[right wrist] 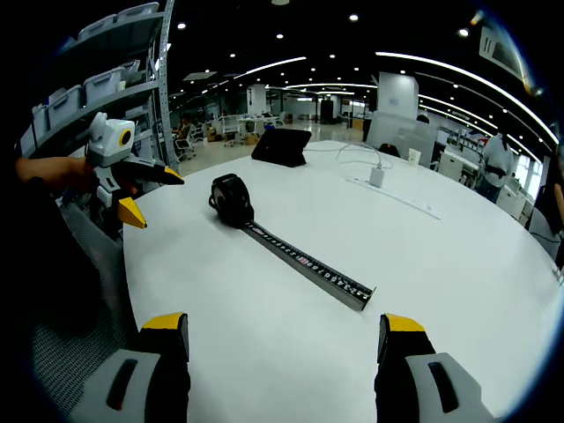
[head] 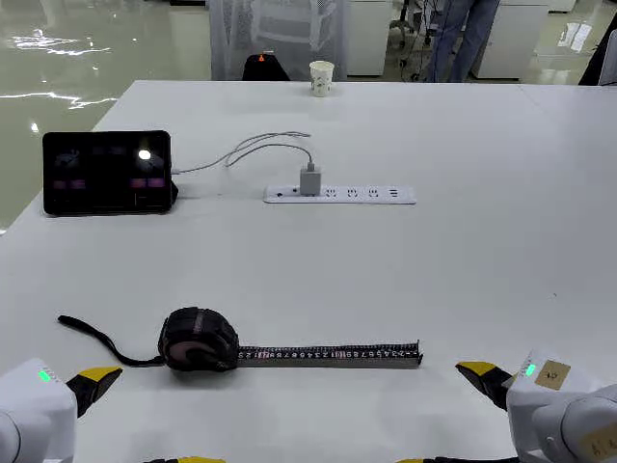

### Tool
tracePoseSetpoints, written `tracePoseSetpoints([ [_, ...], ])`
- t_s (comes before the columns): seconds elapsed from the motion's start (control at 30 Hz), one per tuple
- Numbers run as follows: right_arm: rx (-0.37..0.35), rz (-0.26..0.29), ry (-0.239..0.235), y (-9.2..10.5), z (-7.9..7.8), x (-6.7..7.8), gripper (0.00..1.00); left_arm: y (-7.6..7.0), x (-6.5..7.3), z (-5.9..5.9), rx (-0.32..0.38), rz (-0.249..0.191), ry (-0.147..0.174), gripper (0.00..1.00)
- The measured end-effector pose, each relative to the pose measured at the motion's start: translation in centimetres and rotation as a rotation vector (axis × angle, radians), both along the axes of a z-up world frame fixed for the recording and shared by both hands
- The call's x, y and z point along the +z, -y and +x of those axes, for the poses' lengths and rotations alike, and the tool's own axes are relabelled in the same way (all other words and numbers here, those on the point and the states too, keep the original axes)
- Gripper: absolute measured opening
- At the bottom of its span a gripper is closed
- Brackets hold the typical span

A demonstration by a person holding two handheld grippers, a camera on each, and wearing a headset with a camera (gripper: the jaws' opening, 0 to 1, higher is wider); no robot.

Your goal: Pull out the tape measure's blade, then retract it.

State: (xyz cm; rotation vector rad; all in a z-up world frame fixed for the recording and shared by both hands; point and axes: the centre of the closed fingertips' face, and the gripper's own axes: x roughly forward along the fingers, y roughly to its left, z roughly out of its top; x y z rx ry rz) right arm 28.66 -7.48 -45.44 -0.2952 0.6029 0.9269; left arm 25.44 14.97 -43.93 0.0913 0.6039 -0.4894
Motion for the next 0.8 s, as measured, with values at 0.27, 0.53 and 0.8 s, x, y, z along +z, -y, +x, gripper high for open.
tracePoseSetpoints([
  [0.27, -0.052, 0.030, -0.012, -0.9, -0.7, 0.7, 0.92, 0.9, 0.6, -0.3, 0.038, -0.014, 0.011, 0.98],
  [0.53, -0.081, 0.038, -0.016, -1.6, -1.6, 1.1, 0.95, 1.2, 1.3, -0.4, 0.096, -0.022, 0.019, 0.99],
  [0.8, -0.101, 0.044, -0.007, -2.0, -1.8, 1.7, 0.96, 1.8, 1.6, -0.5, 0.138, -0.044, 0.030, 0.99],
])
